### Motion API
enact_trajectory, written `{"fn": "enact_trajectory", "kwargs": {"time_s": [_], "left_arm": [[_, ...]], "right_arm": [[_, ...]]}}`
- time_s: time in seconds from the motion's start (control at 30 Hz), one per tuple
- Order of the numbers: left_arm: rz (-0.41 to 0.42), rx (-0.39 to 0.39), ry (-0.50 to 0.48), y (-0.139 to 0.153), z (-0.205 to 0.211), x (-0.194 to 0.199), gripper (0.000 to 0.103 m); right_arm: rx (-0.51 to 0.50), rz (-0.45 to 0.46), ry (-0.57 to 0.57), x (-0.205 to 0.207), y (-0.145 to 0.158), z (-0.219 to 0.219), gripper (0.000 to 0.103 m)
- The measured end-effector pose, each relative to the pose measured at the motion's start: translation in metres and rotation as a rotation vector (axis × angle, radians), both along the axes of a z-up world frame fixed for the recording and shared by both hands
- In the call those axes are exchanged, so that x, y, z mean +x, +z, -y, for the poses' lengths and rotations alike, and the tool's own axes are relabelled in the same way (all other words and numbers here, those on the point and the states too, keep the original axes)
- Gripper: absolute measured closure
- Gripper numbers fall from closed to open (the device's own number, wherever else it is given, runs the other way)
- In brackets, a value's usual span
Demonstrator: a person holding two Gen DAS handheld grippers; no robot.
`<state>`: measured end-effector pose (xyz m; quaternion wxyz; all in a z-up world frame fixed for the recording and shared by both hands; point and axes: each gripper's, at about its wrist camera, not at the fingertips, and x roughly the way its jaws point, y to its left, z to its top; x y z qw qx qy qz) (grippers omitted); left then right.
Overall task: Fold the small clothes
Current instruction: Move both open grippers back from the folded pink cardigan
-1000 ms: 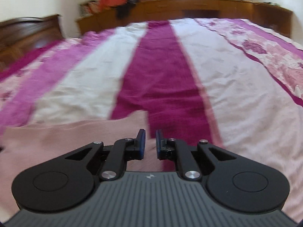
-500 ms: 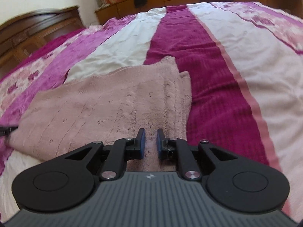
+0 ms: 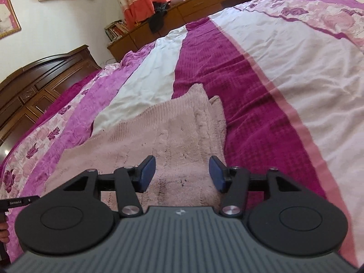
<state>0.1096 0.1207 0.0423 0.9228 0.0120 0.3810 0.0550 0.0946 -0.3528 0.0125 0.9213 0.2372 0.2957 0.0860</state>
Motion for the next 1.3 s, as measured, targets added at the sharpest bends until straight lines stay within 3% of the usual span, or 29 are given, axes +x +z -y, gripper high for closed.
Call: {"fn": "enact_trajectory", "kwargs": {"time_s": [0.03, 0.07, 0.1, 0.27, 0.33, 0.4, 0.67, 0.87, 0.97, 1.03, 1.13, 1.3], "left_arm": [[-0.002, -0.006, 0.006, 0.002, 0.001, -0.003, 0.063], [0.002, -0.009, 0.017, 0.005, 0.002, -0.007, 0.046], [0.013, -0.003, 0.021, 0.008, 0.004, -0.012, 0.043], [0.011, 0.016, 0.008, 0.015, 0.014, -0.024, 0.042], [0.001, 0.012, 0.010, 0.015, 0.017, -0.027, 0.042], [-0.007, 0.007, 0.020, 0.014, 0.019, -0.030, 0.042], [-0.053, -0.048, 0.076, 0.003, 0.018, -0.033, 0.042], [-0.079, -0.049, 0.092, -0.005, 0.019, -0.036, 0.042], [-0.083, -0.046, 0.094, -0.005, 0.020, -0.037, 0.042], [-0.081, -0.041, 0.093, -0.005, 0.020, -0.038, 0.042], [-0.083, -0.036, 0.096, -0.004, 0.021, -0.039, 0.042], [-0.089, -0.038, 0.102, -0.001, 0.020, -0.041, 0.042]], "right_arm": [[0.004, 0.000, -0.007, -0.003, 0.001, 0.003, 0.043], [0.006, -0.003, -0.015, -0.005, 0.002, 0.006, 0.043], [0.004, -0.005, -0.023, -0.007, 0.003, 0.008, 0.042], [-0.020, -0.042, -0.055, -0.010, 0.000, 0.022, 0.040], [0.003, -0.058, -0.066, -0.009, -0.003, 0.028, 0.027], [0.033, -0.078, -0.054, -0.005, -0.009, 0.032, 0.025], [0.180, -0.146, 0.054, 0.021, -0.030, 0.028, 0.023], [0.272, -0.162, 0.057, 0.042, -0.041, 0.017, 0.024], [0.292, -0.144, 0.037, 0.045, -0.044, 0.014, 0.030], [0.328, -0.140, 0.016, 0.044, -0.048, 0.015, 0.048], [0.415, -0.137, -0.021, 0.043, -0.059, 0.022, 0.064], [0.416, -0.120, -0.034, 0.042, -0.061, 0.021, 0.068]]}}
